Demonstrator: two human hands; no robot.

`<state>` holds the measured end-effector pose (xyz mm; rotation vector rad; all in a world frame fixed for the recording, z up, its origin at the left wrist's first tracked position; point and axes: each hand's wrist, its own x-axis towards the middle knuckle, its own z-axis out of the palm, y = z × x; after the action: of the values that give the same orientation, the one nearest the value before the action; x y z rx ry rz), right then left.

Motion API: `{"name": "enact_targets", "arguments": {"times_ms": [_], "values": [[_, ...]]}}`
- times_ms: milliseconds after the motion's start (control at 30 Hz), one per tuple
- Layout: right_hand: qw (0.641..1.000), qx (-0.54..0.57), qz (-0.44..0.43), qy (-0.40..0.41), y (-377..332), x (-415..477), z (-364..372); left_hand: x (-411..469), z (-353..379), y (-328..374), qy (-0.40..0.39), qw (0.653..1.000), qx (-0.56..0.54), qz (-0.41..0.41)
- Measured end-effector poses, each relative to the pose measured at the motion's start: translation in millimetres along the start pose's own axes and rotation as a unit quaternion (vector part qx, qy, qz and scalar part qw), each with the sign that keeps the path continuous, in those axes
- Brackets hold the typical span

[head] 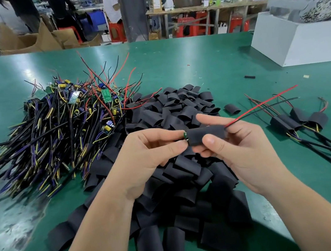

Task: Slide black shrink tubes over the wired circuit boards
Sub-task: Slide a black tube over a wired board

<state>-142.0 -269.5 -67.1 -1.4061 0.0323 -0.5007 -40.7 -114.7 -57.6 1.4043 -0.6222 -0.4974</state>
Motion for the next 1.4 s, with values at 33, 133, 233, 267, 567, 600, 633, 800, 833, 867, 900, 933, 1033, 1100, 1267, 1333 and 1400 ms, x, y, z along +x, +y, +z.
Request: {"name": "enact_targets", "arguments": {"times_ms": [33, 133, 233, 267, 567, 600, 633, 800, 833, 867, 900, 933, 1033, 1100, 1267, 1333, 1400], "values": [[0.999, -0.032, -0.008, -0.006, 0, 0, 0, 1, -1, -1, 0.004, 1.0, 0.01, -0.011], [0.996, -0.08, -0.022, -0.014, 2, -1, 1, 2, -2, -3, 0.014, 0.999, 0.032, -0.029], [0.997, -0.072, -0.021, -0.021, 2, 0, 1, 2, 1, -5, 0.029, 0.998, 0.045, -0.016], [0.997, -0.066, -0.018, -0.022, 2, 0, 1, 2, 2, -6, 0.034, 0.998, 0.048, -0.005], [1.0, -0.013, -0.002, 0.012, 9, 3, 2, 1, 10, -8, 0.034, 0.994, 0.066, 0.085], [1.0, -0.005, 0.0, 0.015, 10, 3, 1, 0, 10, -8, 0.018, 0.989, 0.108, 0.098], [1.0, 0.001, 0.003, 0.019, 11, 4, 1, 0, 10, -9, -0.002, 0.981, 0.156, 0.113], [0.986, 0.112, 0.046, 0.118, 4, 9, 4, 0, 12, -14, 0.016, 0.933, 0.297, 0.202], [0.969, 0.189, 0.063, 0.148, -2, 12, 1, 0, 11, -14, 0.038, 0.931, 0.298, 0.207], [0.949, 0.253, 0.077, 0.173, -10, 16, -5, 0, 9, -14, 0.058, 0.926, 0.305, 0.215], [0.931, 0.299, 0.08, 0.193, -20, 19, -14, 1, 6, -13, 0.078, 0.918, 0.32, 0.223], [0.919, 0.324, 0.068, 0.213, -30, 21, -26, 2, 3, -12, 0.097, 0.909, 0.336, 0.227], [0.889, 0.379, -0.027, 0.255, -49, 20, -74, 8, -13, -14, 0.18, 0.879, 0.383, 0.218], [0.903, 0.301, -0.052, 0.302, -47, 20, -114, 12, -25, -17, 0.265, 0.841, 0.438, 0.173], [0.876, -0.269, 0.062, 0.395, -35, 11, -177, 16, -56, -27, 0.404, 0.755, 0.517, 0.007], [0.829, -0.394, 0.095, 0.386, -25, 9, -175, 17, -68, -31, 0.395, 0.741, 0.541, -0.05], [0.8, -0.465, 0.086, 0.369, -21, 11, -159, 18, -76, -35, 0.375, 0.717, 0.579, -0.096]]}}
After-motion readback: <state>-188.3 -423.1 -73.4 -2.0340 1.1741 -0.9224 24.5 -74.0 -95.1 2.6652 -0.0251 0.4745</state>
